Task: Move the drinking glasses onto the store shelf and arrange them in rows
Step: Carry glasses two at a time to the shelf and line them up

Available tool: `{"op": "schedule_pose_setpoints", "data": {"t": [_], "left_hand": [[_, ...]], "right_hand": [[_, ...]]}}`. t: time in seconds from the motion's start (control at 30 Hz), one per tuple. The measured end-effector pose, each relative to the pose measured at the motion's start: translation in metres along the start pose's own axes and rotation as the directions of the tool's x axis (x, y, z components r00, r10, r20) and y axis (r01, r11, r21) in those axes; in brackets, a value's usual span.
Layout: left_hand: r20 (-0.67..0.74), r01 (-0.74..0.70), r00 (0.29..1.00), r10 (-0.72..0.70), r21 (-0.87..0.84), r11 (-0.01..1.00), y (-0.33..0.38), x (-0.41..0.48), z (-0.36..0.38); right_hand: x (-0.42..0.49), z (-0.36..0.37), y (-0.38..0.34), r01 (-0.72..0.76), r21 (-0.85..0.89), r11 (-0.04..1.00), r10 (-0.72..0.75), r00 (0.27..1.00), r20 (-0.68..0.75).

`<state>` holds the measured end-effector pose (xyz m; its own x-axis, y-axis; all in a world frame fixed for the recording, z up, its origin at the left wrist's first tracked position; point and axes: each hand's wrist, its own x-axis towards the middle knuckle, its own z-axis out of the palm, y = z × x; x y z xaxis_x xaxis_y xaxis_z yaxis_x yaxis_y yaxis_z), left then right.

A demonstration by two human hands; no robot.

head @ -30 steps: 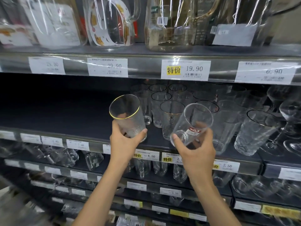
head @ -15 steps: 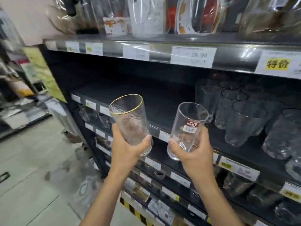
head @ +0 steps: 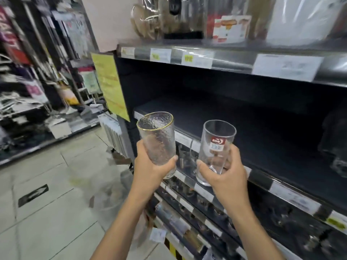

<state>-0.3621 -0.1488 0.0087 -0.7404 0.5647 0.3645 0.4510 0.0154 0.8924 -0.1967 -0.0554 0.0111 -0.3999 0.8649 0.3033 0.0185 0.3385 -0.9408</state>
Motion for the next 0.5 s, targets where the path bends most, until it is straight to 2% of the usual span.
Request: {"op": "schedule_pose_setpoints", "data": {"t": [0.27, 0.5], "left_hand": [[0.204, -0.001, 0.979, -0.006, 0.035, 0.999, -0.05, 0.12, -0.03], [0.253, -0.026, 0.967, 0.029, -0.018, 1.0, -0.064, 0.219, -0.001]], "right_hand": [[0.073, 0.089, -0.002, -0.025, -0.077, 0.997, 0.018, 0.995, -0.094], [0.156, 0.112, 0.003, -0.019, -0.187, 0.982, -0.013, 0.986, -0.168]]}}
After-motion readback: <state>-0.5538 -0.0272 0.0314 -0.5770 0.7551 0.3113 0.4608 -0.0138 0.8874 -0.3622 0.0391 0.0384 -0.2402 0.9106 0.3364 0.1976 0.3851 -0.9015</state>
